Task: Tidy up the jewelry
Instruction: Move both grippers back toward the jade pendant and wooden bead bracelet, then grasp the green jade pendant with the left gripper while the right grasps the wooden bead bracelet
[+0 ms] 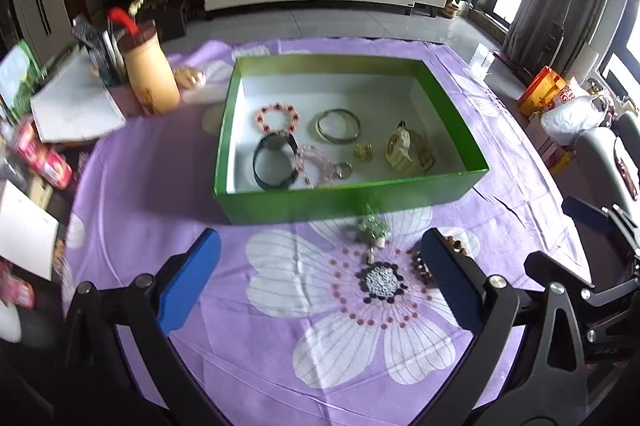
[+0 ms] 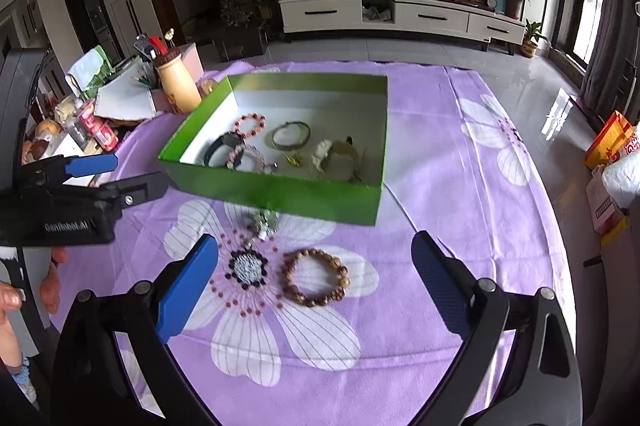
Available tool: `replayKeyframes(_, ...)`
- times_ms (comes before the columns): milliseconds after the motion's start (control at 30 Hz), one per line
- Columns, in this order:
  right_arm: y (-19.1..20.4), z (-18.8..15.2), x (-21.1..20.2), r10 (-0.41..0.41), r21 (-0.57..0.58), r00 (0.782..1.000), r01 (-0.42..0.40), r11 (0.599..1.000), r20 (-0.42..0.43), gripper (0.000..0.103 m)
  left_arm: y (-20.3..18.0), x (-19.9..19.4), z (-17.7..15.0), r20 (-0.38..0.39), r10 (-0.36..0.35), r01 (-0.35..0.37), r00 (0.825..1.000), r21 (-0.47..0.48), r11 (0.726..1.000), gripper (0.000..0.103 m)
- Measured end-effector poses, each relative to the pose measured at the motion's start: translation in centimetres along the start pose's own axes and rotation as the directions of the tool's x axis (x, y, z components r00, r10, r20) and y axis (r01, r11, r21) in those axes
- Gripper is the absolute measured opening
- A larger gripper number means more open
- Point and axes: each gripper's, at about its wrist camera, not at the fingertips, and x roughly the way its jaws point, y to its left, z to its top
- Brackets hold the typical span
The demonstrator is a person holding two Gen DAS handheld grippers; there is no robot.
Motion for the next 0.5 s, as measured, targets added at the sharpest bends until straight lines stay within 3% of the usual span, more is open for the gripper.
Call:
replayKeyframes(233,-0.9,-3.1,1.4,0.024,0.007,0.999,-0.024,1.000,-0.045,0.097,0.6,2.1,-1.9,-0.033,-0.085,0.084,0.996,-0.012,0.996,0.101)
replayKeyframes(367,-0.7,-4.8,2.3,0.056,-0.013,0.997,-0.057,0.998,-0.061,0.097,0.5,3.8,-2.8,-0.085,-0.039,0.041,0.996,0.021,0.999,0.101)
replayKeyframes(500,0.2,-6.5,3.6,0.088,-0.052,0.993,-0.092,0.994,-0.077,0.084,1.1,5.1,-3.3,-0.111,-0.050,0.049,0.993,-0.010,0.999,0.101)
